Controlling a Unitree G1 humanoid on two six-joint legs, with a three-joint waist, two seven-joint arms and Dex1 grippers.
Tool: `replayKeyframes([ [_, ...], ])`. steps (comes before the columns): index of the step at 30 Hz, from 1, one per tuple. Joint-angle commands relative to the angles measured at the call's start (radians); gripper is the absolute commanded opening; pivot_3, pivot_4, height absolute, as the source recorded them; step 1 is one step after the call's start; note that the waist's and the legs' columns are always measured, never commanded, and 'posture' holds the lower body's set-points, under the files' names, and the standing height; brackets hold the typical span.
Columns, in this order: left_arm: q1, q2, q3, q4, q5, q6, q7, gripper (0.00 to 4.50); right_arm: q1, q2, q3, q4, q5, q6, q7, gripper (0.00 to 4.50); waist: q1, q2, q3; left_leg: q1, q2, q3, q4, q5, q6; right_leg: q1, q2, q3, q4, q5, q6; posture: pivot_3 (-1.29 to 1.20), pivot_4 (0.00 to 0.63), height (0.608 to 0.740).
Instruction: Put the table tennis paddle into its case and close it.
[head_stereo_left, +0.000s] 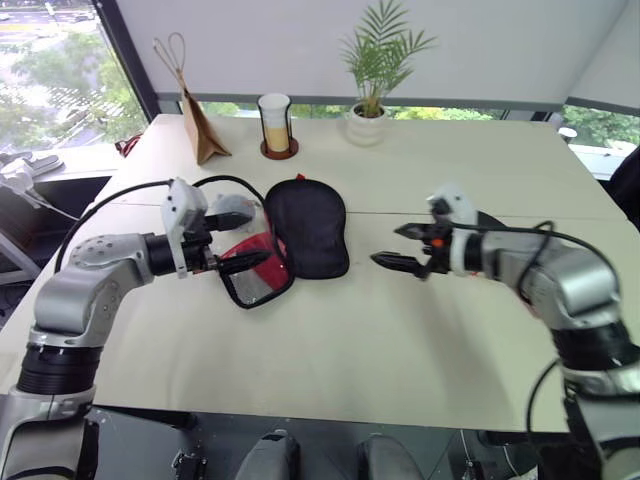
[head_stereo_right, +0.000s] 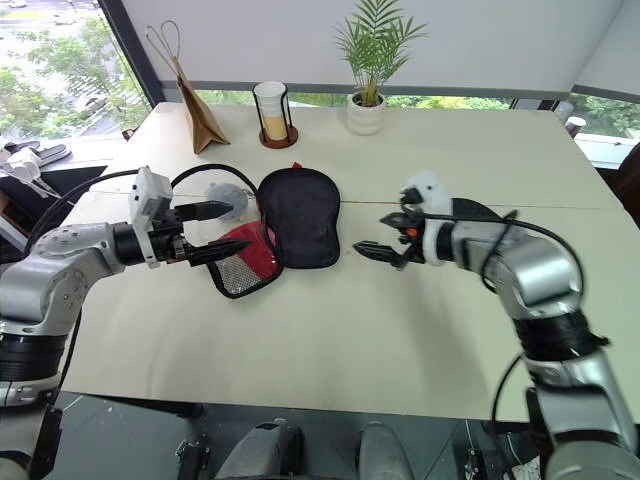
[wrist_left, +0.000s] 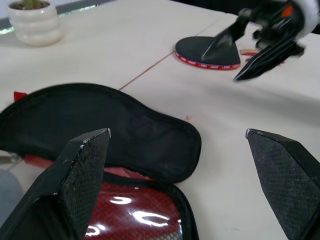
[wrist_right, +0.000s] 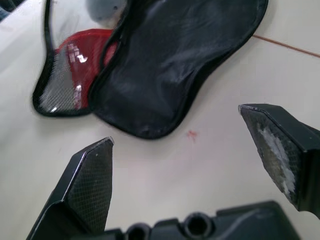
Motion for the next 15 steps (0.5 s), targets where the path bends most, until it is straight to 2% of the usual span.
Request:
replayKeyframes([
  [1, 0.0, 0.012, 0.017, -0.025, 0.01, -0.021, 0.0, 4.5, -0.078, 0.106, 0.072, 0.191, -0.097, -0.081, -0.029, 4.46, -0.003, 0.0, 0.0, 0.0, 0.0, 0.0, 0.0, 0.0, 0.0, 0.0, 0.0, 0.0, 0.001, 0.0, 0.0, 0.0, 0.15, 0.74],
  [6, 0.027, 0.019, 0.034, -0.061, 0.008, -0.013, 0.014, 4.5, -0.162, 0.24, 0.079, 0.43, -0.183, -0.184, -0.074, 4.46, -0.003, 0.0, 0.0, -0.002, -0.002, 0.001, 0.0, 0.001, -0.001, -0.009, -0.001, 0.0, 0.011, 0.0, 0.0, 0.0, 0.15, 0.74],
  [10, 0.056, 0.025, 0.052, -0.094, 0.001, -0.002, 0.032, 4.5, -0.231, 0.318, 0.028, 0.603, -0.223, -0.265, -0.149, 4.46, -0.015, 0.0, 0.0, -0.002, -0.002, 0.001, 0.0, 0.002, -0.003, -0.008, -0.001, 0.0, 0.011, 0.0, 0.0, 0.0, 0.15, 0.74],
  [15, 0.066, 0.025, 0.055, -0.11, 0.001, 0.002, 0.044, 4.5, -0.266, 0.366, 0.038, 0.688, -0.263, -0.313, -0.113, 4.46, -0.03, 0.0, 0.0, -0.002, -0.001, 0.0, 0.0, 0.002, -0.004, -0.009, 0.0, 0.0, 0.012, 0.0, 0.0, 0.0, 0.15, 0.74],
])
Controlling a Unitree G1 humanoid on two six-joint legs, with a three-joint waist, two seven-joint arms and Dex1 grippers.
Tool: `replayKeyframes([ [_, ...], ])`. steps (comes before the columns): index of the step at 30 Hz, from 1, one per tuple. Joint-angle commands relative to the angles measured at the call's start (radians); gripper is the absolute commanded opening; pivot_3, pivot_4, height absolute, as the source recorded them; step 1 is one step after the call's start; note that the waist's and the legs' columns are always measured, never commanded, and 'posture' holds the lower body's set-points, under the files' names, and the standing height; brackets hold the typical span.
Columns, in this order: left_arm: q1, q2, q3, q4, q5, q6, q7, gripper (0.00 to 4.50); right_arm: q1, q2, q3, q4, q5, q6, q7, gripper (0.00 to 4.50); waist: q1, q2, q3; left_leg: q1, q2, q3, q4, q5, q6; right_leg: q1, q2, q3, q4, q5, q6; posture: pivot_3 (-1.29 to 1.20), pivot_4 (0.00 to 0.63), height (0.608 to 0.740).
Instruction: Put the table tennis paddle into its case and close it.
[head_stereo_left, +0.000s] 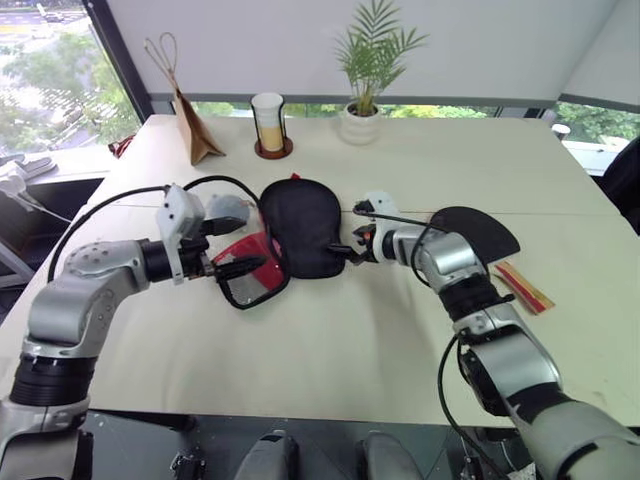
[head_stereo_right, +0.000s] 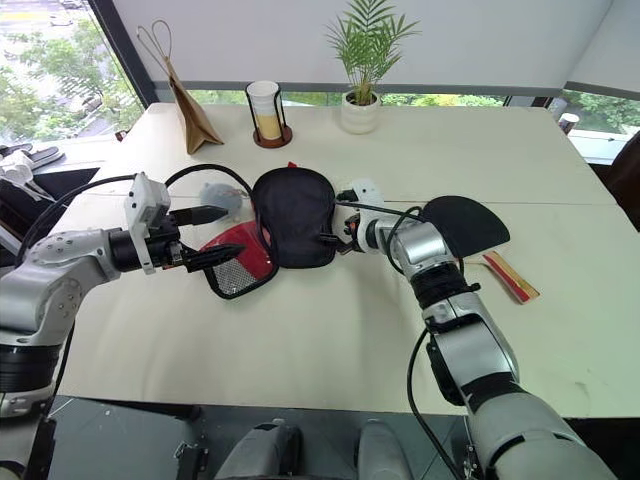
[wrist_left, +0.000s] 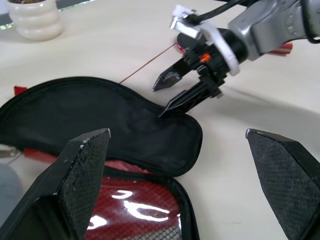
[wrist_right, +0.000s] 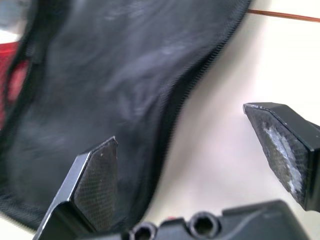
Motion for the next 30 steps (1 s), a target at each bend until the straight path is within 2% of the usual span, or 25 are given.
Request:
replayKeyframes([
  [1, -0.003, 0.014, 0.034, -0.034, -0.008, -0.006, 0.008, 4.5, -0.036, 0.033, -0.005, 0.03, -0.027, -0.033, 0.028, 4.46, -0.005, 0.0, 0.0, 0.0, 0.0, 0.0, 0.0, 0.0, 0.0, 0.0, 0.0, 0.0, 0.0, 0.0, 0.0, 0.0, 0.15, 0.74],
  [8, -0.003, 0.019, 0.036, -0.038, -0.007, -0.008, 0.014, 4.5, -0.027, 0.08, 0.02, 0.023, -0.077, -0.051, 0.073, 4.46, -0.026, 0.0, 0.0, 0.0, 0.0, 0.0, 0.0, 0.0, -0.001, -0.002, 0.0, 0.0, 0.004, 0.0, 0.0, 0.0, 0.15, 0.74],
  [9, 0.0, 0.019, 0.038, -0.041, -0.008, -0.008, 0.015, 4.5, -0.02, 0.085, 0.027, 0.013, -0.085, -0.053, 0.08, 4.23, -0.027, 0.0, 0.0, 0.0, 0.0, 0.0, -0.001, 0.0, -0.001, -0.003, 0.0, 0.0, 0.005, 0.0, 0.0, 0.0, 0.15, 0.74],
  [11, 0.004, 0.02, 0.039, -0.046, -0.008, -0.008, 0.018, 4.5, -0.009, 0.095, 0.046, 0.0, -0.103, -0.06, 0.091, 3.71, -0.026, 0.0, 0.0, 0.0, 0.0, 0.0, -0.001, 0.0, -0.001, -0.003, 0.0, 0.0, 0.005, 0.0, 0.0, 0.0, 0.15, 0.74],
  [12, 0.005, 0.02, 0.04, -0.049, -0.009, -0.007, 0.02, 4.5, -0.005, 0.098, 0.052, -0.002, -0.111, -0.064, 0.094, 3.29, -0.026, 0.0, 0.0, 0.0, 0.0, 0.0, -0.001, 0.0, -0.001, -0.003, 0.0, 0.0, 0.005, 0.0, 0.0, 0.0, 0.15, 0.74],
  [13, 0.006, 0.019, 0.04, -0.051, -0.009, -0.007, 0.022, 4.5, -0.005, 0.102, 0.052, 0.005, -0.117, -0.069, 0.094, 2.67, -0.026, 0.0, 0.0, 0.0, 0.0, 0.0, -0.001, 0.0, -0.001, -0.004, 0.0, 0.0, 0.005, 0.0, 0.0, 0.0, 0.15, 0.74],
  [16, 0.009, 0.019, 0.042, -0.057, -0.011, -0.004, 0.027, 4.5, -0.005, 0.106, 0.052, 0.026, -0.137, -0.083, 0.097, 1.21, -0.026, 0.0, 0.0, 0.0, 0.0, 0.0, -0.001, 0.0, -0.001, -0.004, 0.0, 0.0, 0.006, 0.0, 0.0, 0.0, 0.15, 0.74],
  [18, 0.01, 0.019, 0.043, -0.059, -0.012, -0.003, 0.031, 4.5, -0.003, 0.106, 0.055, 0.022, -0.147, -0.084, 0.105, 0.08, -0.026, 0.0, 0.0, 0.0, 0.0, 0.0, -0.001, 0.0, -0.001, -0.004, 0.0, 0.0, 0.006, 0.0, 0.0, 0.0, 0.15, 0.74],
  [24, 0.01, 0.015, 0.043, -0.065, -0.012, 0.0, 0.042, 4.5, 0.042, 0.043, 0.048, -0.126, -0.148, -0.017, 0.169, 0.02, -0.022, 0.0, 0.0, 0.0, 0.0, -0.001, 0.0, 0.0, -0.001, -0.006, 0.0, 0.0, 0.013, 0.0, 0.0, 0.0, 0.15, 0.74],
  [30, 0.006, 0.009, 0.036, -0.056, -0.008, -0.007, 0.043, 4.5, 0.168, -0.145, 0.051, -0.445, -0.092, 0.129, 0.321, 0.02, -0.01, 0.0, 0.0, 0.0, -0.002, -0.002, 0.001, 0.0, -0.001, -0.006, -0.002, 0.001, 0.013, 0.0, 0.0, 0.0, 0.15, 0.74],
])
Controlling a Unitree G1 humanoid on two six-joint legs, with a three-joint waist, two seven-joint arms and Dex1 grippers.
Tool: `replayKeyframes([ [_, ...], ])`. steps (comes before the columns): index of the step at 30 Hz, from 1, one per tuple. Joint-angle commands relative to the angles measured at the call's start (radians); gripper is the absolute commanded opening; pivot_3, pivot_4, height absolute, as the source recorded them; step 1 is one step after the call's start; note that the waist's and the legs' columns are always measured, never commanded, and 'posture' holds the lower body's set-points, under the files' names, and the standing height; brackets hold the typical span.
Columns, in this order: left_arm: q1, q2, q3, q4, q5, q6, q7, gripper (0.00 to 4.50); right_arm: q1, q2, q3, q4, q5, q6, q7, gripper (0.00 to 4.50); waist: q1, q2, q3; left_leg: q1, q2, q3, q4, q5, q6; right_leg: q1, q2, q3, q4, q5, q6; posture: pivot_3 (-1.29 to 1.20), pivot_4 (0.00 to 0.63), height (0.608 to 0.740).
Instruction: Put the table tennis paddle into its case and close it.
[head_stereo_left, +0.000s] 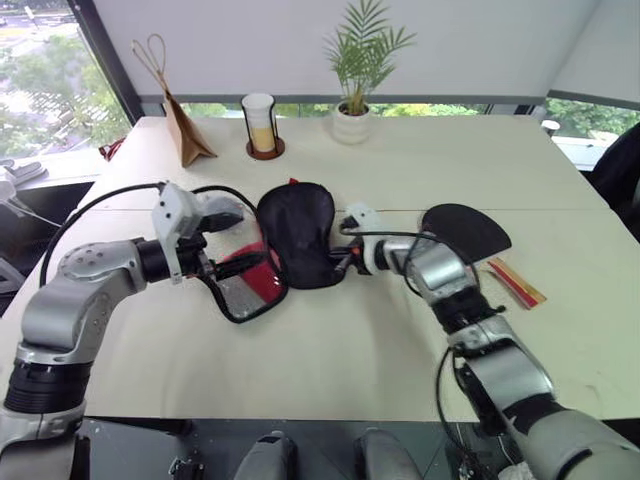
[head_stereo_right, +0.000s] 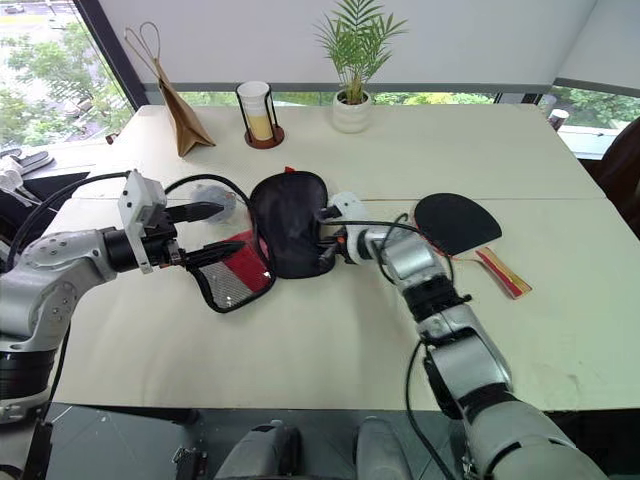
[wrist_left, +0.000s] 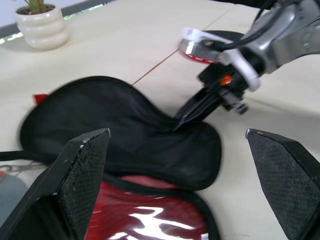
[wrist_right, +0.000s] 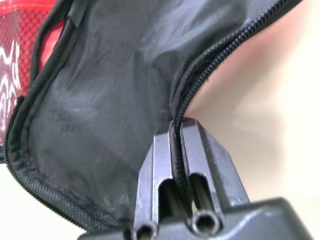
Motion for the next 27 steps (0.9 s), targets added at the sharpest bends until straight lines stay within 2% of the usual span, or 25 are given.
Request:
replayKeyframes([
  [1, -0.009, -0.001, 0.012, -0.016, -0.003, -0.016, -0.002, 4.5, 0.059, -0.112, 0.001, -0.214, 0.052, 0.061, 0.114, 0.02, 0.001, 0.0, 0.0, 0.0, 0.0, 0.0, 0.0, 0.0, 0.0, 0.0, 0.0, 0.0, 0.0, 0.0, 0.0, 0.0, 0.15, 0.74],
  [4, -0.015, -0.013, -0.002, -0.009, 0.003, -0.022, -0.004, 4.5, 0.125, -0.227, 0.007, -0.328, 0.082, 0.082, 0.2, 0.02, 0.012, 0.0, 0.0, 0.0, 0.0, 0.0, -0.001, 0.0, 0.0, -0.001, 0.0, 0.0, 0.0, 0.0, 0.0, 0.0, 0.15, 0.74],
  [12, -0.023, -0.026, -0.015, -0.005, 0.007, -0.025, -0.01, 4.5, 0.181, -0.341, -0.006, -0.314, 0.065, 0.012, 0.225, 0.02, 0.015, 0.0, 0.0, 0.0, 0.001, 0.002, 0.0, 0.0, -0.001, 0.0, 0.001, 0.001, -0.002, 0.0, 0.0, 0.0, 0.15, 0.74],
  [21, -0.016, -0.027, -0.023, -0.015, 0.008, -0.024, -0.013, 4.5, 0.166, -0.387, -0.017, -0.209, 0.048, -0.071, 0.25, 0.02, 0.02, 0.0, 0.0, 0.0, 0.001, 0.002, 0.0, 0.0, -0.001, 0.0, 0.001, 0.001, -0.003, 0.0, 0.0, 0.0, 0.15, 0.74],
  [27, -0.015, -0.028, -0.023, -0.013, 0.009, -0.026, -0.015, 4.5, 0.202, -0.42, -0.038, -0.205, 0.06, -0.058, 0.254, 0.02, 0.031, 0.0, 0.0, 0.0, 0.001, 0.002, 0.0, 0.0, -0.001, 0.003, 0.001, 0.001, -0.009, 0.0, 0.0, 0.0, 0.15, 0.74],
])
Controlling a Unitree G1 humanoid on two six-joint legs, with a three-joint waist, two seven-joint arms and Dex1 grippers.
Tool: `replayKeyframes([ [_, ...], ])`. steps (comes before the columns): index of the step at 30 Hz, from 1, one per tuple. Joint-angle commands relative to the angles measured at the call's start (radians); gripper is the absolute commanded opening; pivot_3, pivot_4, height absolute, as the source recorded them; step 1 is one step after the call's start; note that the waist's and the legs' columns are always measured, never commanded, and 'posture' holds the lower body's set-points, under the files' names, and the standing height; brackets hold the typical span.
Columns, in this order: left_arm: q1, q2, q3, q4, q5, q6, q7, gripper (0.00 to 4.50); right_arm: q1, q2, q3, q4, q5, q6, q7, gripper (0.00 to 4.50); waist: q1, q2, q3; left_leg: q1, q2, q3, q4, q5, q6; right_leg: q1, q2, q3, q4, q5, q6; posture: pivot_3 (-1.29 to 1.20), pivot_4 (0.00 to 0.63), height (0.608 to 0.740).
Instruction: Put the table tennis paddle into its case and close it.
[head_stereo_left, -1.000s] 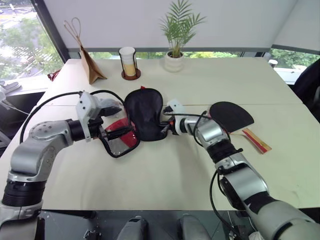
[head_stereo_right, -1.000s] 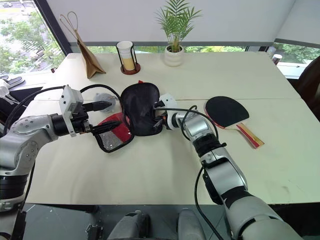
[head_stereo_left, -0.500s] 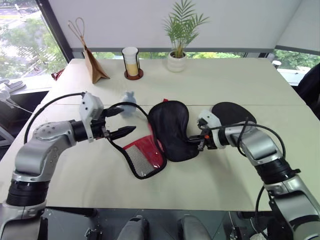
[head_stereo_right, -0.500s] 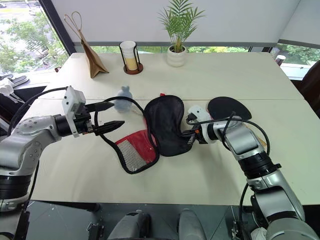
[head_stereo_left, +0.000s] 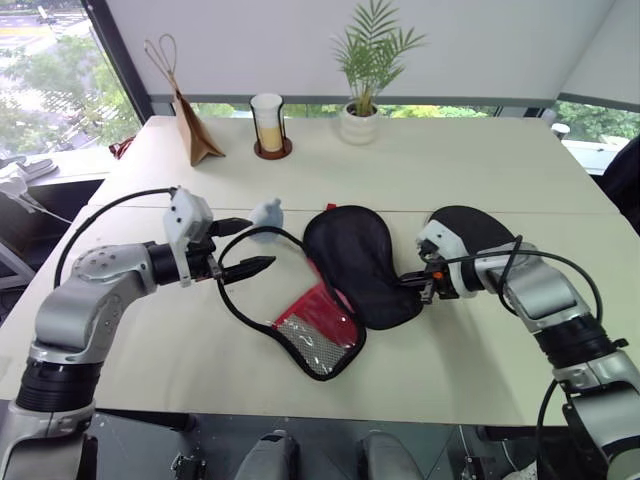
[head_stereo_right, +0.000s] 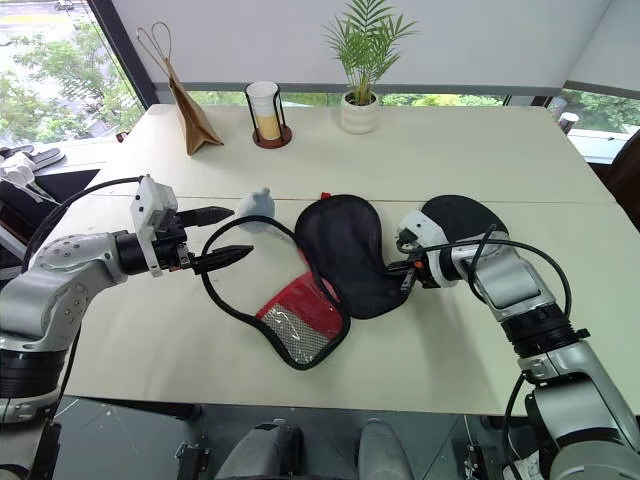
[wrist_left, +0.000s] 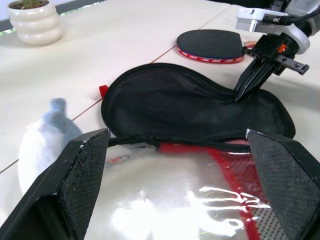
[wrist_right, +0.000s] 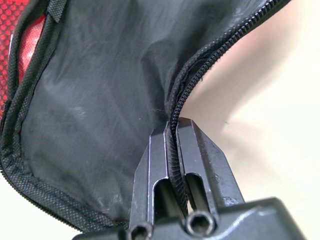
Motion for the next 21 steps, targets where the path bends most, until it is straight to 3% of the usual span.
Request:
replayKeyframes([
  [1, -0.007, 0.001, 0.009, -0.021, 0.001, -0.019, -0.003, 4.5, 0.019, -0.022, -0.044, -0.019, 0.012, 0.02, -0.004, 0.02, 0.008, 0.0, 0.0, 0.0, 0.0, 0.0, 0.0, 0.0, 0.0, 0.001, 0.0, 0.0, -0.002, 0.0, 0.0, 0.0, 0.15, 0.74],
  [16, -0.012, -0.004, -0.005, -0.011, 0.008, -0.031, -0.014, 4.5, 0.206, 0.0, -0.189, -0.219, 0.112, 0.24, -0.156, 0.02, 0.018, 0.0, 0.0, 0.0, 0.0, 0.0, 0.0, 0.0, 0.0, 0.003, 0.0, 0.0, -0.005, 0.0, 0.0, 0.0, 0.15, 0.74],
  [19, -0.019, -0.007, -0.013, -0.005, 0.011, -0.033, -0.02, 4.5, 0.221, 0.004, -0.204, -0.23, 0.123, 0.234, -0.179, 0.88, 0.019, 0.0, 0.0, 0.0, 0.0, 0.0, 0.0, 0.0, 0.0, 0.003, 0.0, 0.0, -0.005, 0.0, 0.0, 0.0, 0.15, 0.74],
  [21, -0.024, -0.008, -0.016, -0.001, 0.012, -0.034, -0.024, 4.5, 0.223, 0.006, -0.213, -0.239, 0.131, 0.239, -0.193, 1.83, 0.018, -0.001, 0.0, 0.0, 0.0, 0.0, 0.0, 0.0, 0.0, 0.004, 0.0, 0.0, -0.005, 0.0, 0.0, 0.0, 0.15, 0.74],
])
